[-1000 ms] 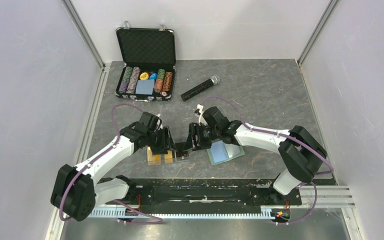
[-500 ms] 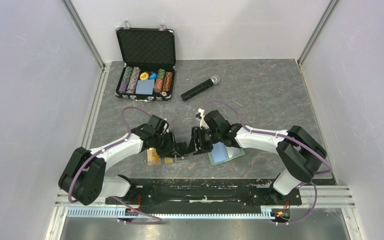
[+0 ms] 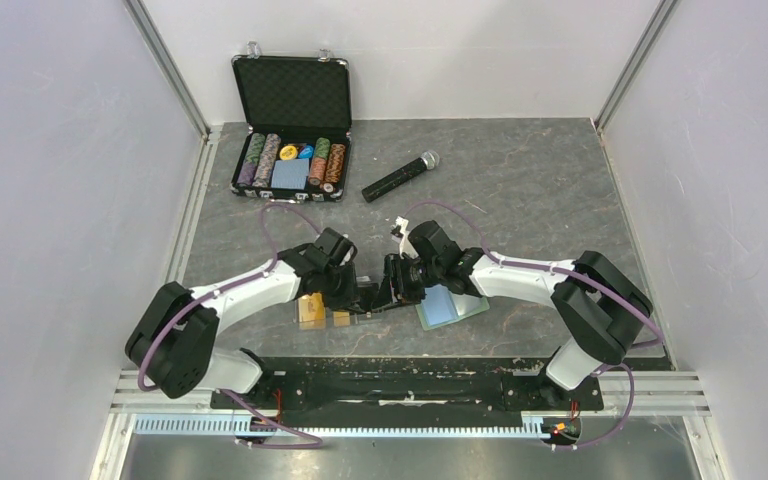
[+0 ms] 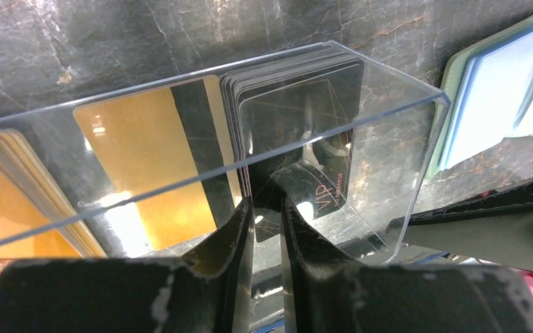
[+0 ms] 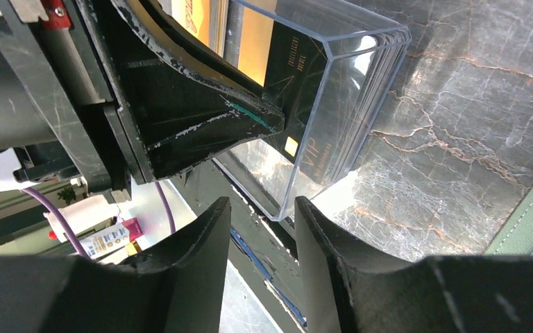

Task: Put the credit cards into the card holder
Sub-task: Pick up the credit card from the storage box.

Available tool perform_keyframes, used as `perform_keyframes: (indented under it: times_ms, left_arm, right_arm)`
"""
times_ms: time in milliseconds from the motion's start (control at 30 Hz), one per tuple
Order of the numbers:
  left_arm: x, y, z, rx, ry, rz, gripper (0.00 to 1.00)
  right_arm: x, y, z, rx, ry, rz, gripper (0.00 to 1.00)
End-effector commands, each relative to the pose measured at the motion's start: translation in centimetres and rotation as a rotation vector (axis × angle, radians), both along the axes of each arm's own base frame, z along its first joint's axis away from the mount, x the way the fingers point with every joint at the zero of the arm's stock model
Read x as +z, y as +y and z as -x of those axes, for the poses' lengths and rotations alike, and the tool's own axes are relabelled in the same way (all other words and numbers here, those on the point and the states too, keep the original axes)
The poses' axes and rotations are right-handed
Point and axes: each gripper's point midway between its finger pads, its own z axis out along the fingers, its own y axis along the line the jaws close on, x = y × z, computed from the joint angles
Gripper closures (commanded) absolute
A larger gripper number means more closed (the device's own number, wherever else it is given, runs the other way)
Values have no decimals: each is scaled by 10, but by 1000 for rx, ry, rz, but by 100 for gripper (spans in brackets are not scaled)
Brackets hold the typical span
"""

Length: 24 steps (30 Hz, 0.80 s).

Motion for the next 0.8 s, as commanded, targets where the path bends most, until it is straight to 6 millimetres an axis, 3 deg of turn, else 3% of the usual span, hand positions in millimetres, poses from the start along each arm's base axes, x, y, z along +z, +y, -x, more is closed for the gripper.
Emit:
perform_keyframes:
  times_ms: [0, 133, 367, 533, 600, 767]
  left_arm:
    - [-2, 16, 1, 29, -7, -160, 90]
    - [0, 19, 1, 15, -21, -219, 90]
    - [1, 12, -1, -32, -16, -267, 78]
    - [1, 4, -1, -71, -11, -279, 75]
    - [3, 1, -2, -84, -16, -284, 76]
    - [14, -7, -5, -84, -39, -258, 95]
  right_arm:
    - [1, 3, 0, 10, -8, -22, 59]
    - [0, 2, 1, 13, -7, -20, 60]
    - [-2, 1, 2, 15, -5, -15, 60]
    - [-1, 1, 1, 17, -7, -17, 61]
    - [-2, 1, 1, 19, -7, -15, 61]
    - [-4, 1, 2, 22, -3, -12, 62]
